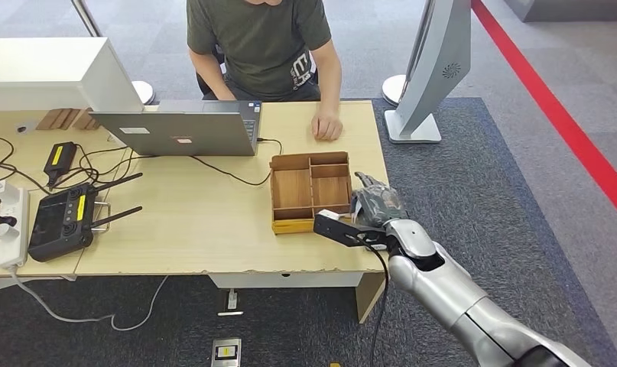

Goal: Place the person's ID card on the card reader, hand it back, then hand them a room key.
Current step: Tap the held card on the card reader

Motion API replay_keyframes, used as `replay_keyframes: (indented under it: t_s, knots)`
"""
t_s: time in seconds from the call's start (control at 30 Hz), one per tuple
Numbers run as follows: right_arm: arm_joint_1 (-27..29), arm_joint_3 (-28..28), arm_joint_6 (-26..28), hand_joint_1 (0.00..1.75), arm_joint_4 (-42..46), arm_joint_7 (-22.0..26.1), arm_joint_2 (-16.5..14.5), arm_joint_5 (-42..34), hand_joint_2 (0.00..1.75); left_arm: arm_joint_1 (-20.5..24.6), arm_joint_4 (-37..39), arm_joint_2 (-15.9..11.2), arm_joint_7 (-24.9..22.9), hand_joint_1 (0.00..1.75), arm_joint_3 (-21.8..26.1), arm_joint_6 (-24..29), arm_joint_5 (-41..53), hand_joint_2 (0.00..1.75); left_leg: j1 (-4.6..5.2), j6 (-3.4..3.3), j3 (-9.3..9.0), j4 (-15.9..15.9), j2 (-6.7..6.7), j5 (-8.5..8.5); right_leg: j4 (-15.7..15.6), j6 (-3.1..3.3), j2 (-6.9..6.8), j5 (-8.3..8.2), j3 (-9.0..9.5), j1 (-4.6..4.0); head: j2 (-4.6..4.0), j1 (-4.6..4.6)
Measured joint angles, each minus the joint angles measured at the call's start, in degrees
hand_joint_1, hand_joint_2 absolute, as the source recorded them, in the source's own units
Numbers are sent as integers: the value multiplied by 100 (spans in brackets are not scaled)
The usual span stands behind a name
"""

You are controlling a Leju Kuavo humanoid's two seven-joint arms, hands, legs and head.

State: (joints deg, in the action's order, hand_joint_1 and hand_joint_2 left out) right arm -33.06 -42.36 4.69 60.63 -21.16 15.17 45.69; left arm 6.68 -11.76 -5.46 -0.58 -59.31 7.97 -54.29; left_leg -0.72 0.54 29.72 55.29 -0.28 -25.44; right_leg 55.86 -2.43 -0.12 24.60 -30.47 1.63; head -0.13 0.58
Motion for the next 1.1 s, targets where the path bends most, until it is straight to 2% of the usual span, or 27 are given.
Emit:
replay_keyframes:
  t_s: [0.23,0.87,1.1]
  knots:
    - [-327,-351,86,175,-392,-136,-20,-446,175,-10,0,-2,-40,0,5,49,-92,0,0,0,-3,0,1,0,-1,0,0,-3,1,0,0,1]
    - [-1287,-935,166,175,-982,-217,-86,-588,175,-44,-5,67,-161,0,104,457,-490,0,0,-1,1,1,2,8,0,3,1,-14,-4,0,0,0]
    - [-1449,-1079,166,175,-1033,-262,-121,-595,175,-51,-7,102,-171,0,170,495,-511,0,0,-1,1,1,2,8,0,2,1,-14,-4,0,1,0]
